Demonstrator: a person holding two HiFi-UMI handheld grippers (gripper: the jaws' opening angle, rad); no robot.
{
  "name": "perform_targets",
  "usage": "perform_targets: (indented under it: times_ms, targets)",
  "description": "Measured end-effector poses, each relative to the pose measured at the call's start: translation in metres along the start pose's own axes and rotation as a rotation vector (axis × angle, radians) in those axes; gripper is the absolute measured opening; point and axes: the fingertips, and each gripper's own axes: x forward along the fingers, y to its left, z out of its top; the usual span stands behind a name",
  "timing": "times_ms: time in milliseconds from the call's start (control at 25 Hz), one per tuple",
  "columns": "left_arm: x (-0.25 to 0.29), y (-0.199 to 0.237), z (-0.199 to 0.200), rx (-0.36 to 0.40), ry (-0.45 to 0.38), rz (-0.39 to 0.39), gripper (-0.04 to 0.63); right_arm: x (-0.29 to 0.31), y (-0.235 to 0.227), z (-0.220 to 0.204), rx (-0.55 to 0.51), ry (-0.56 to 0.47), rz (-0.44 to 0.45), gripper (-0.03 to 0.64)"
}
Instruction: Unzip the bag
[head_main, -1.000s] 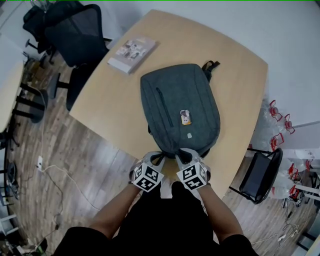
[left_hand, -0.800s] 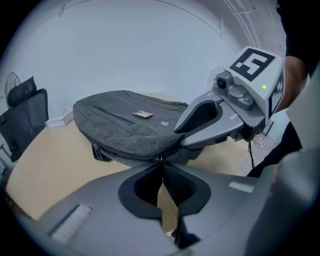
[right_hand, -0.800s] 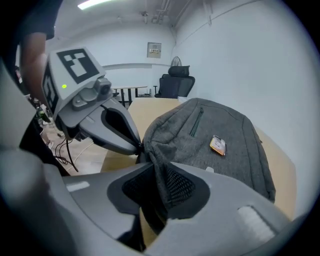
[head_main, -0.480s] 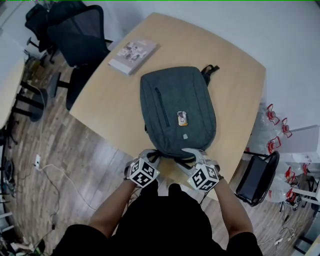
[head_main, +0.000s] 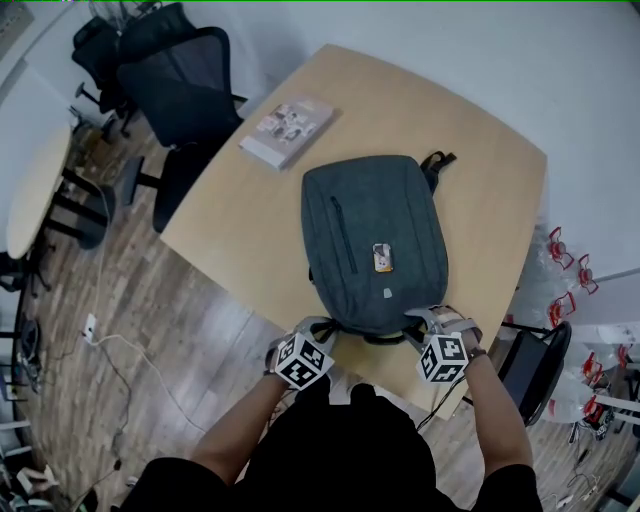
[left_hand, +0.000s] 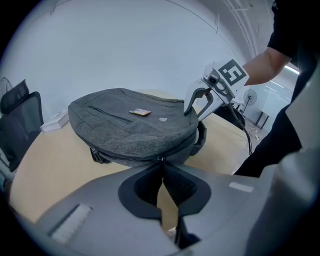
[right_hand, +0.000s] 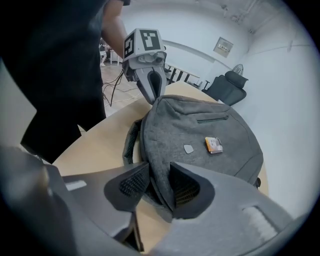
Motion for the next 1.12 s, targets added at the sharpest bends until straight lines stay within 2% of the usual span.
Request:
perform_targets:
  times_ms: [240,440,840,1120]
  targets:
    - [-0.002,-0.005,0.000,-0.021,0.010,0.034,0.029,0.008,-0.004,0.002,0.149,0.020,-0.054,0.103]
    - [-0.003,-0.013,0.001,-0.013,0.018,0.037,0.029,0.011,-0.004,0.012,0.216,0.021,-0.063,0.098]
    - [-0.008,-0.016,-0.003,-0.084,0.012,0.057,0.029,0.028,-0.006,0.045,0.378,0.003,-0.116,0.094]
    - [-0.012,-0.009,-0.004,-0.095,0.018,0.094,0.028,0.039,-0.012,0.059,0.477,0.031,-0.139,0.092]
